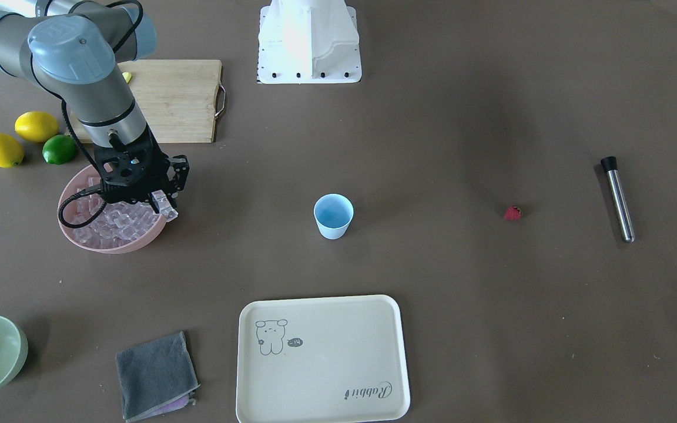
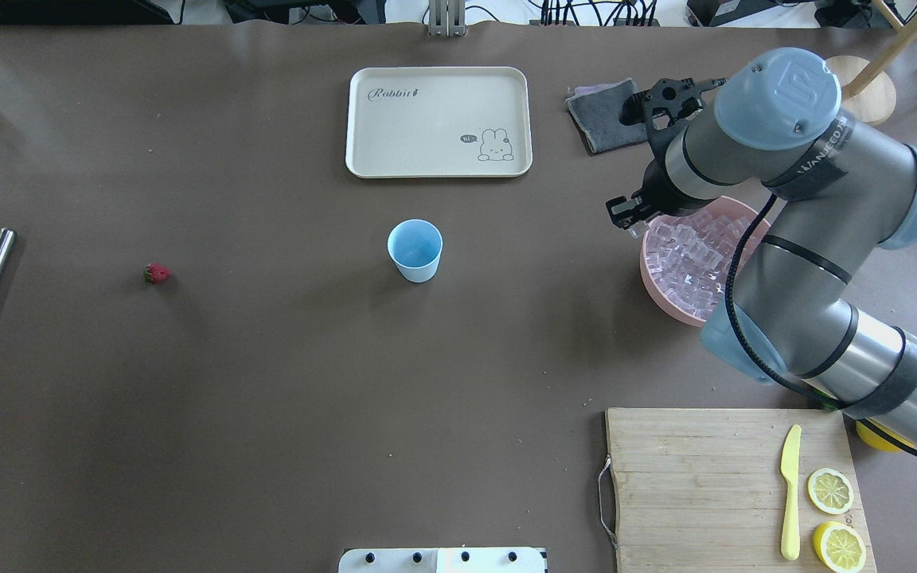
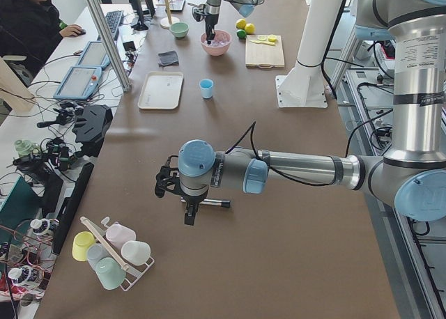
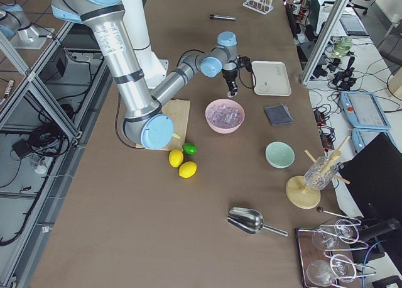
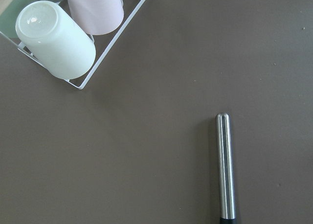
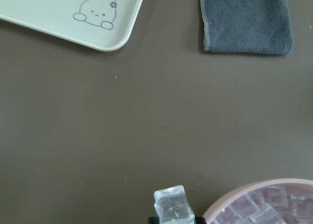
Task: Mash ice and strawberries in cup
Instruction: 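Carry the ice cube with the right gripper and drop it into the blue cup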
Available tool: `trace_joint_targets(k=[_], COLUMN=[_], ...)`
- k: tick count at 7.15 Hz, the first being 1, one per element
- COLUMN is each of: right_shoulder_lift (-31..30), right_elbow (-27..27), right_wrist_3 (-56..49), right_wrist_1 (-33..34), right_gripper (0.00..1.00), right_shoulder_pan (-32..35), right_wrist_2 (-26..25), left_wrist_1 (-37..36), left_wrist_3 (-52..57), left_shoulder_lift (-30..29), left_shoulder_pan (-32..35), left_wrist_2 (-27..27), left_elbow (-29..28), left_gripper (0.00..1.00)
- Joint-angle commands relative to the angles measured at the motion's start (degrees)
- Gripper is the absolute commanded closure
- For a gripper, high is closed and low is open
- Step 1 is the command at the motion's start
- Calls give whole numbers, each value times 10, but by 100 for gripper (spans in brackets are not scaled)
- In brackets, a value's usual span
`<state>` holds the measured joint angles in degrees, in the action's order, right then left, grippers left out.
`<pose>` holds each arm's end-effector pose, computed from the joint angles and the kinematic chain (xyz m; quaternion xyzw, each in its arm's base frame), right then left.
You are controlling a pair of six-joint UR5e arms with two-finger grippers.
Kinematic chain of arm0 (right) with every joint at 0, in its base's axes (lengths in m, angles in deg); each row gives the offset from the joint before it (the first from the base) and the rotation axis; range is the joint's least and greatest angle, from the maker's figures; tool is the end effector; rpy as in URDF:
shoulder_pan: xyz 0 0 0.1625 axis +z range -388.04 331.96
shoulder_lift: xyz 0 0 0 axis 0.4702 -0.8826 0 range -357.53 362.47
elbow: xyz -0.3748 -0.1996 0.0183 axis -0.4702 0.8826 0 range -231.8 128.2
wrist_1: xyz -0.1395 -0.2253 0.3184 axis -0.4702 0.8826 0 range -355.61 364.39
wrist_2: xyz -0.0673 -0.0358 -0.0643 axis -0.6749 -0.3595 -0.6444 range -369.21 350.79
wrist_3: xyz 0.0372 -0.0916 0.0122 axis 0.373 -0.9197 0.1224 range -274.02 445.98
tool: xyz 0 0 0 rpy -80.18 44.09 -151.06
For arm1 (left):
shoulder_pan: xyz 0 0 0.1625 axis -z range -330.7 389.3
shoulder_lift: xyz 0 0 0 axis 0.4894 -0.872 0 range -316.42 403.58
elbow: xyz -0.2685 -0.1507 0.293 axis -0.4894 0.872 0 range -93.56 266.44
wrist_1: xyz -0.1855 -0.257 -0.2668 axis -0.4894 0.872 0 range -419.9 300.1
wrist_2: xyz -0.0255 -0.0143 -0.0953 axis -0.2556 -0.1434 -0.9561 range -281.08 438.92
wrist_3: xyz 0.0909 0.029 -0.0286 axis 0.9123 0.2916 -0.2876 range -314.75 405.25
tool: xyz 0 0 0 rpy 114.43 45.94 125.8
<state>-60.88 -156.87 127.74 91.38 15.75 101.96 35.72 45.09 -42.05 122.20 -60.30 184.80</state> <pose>-0.3800 -0.4990 0.2771 0.1512 -0.3820 -0.1051 0.9056 -0.0815 -0.4645 0.6065 0.0861 0.4130 0.0107 0.9066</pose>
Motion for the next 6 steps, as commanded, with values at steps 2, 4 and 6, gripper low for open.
trace_joint_targets(k=[2,4,6], right_shoulder_lift=[151,206,248], right_elbow=[73,114,149], right_wrist_3=[151,205,216], right_wrist_1=[1,-2,-5], right_gripper=[99,99,99], right_shoulder_pan=[-58,-106,-133], right_wrist_2=[-21,-80,-116], left_wrist_1=[0,-1,-1], left_wrist_3=[1,1,0], left_shoulder_lift=[-1,-9,-9], left_shoulder_pan=[0,0,0], left_wrist_2=[0,1,0], left_elbow=[-1,-4,-2], left_gripper=[3,2,3])
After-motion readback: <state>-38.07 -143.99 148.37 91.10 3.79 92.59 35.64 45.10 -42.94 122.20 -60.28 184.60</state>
